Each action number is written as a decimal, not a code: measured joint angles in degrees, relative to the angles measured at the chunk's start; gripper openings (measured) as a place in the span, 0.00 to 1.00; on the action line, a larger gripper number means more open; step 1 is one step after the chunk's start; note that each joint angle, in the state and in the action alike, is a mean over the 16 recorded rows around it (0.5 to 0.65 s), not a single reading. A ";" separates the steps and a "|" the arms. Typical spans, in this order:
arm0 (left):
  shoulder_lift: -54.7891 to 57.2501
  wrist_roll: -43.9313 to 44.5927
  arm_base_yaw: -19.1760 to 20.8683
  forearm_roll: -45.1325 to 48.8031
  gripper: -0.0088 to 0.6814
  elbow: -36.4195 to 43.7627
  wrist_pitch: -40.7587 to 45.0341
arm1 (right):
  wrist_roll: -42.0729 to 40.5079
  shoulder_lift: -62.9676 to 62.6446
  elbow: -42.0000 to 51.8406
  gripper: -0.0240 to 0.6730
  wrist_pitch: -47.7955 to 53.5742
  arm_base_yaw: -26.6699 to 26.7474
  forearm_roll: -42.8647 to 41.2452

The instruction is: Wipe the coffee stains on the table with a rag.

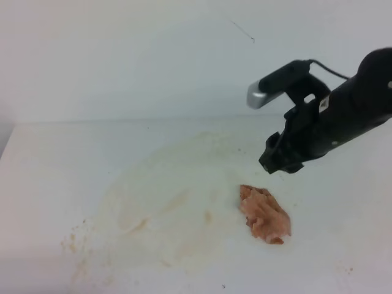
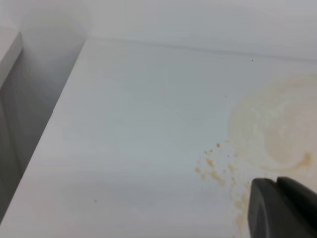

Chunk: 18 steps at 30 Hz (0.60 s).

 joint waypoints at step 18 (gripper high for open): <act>-0.09 0.00 0.00 -0.10 0.01 0.00 0.31 | 0.12 -22.15 -4.54 0.04 13.77 0.00 -5.38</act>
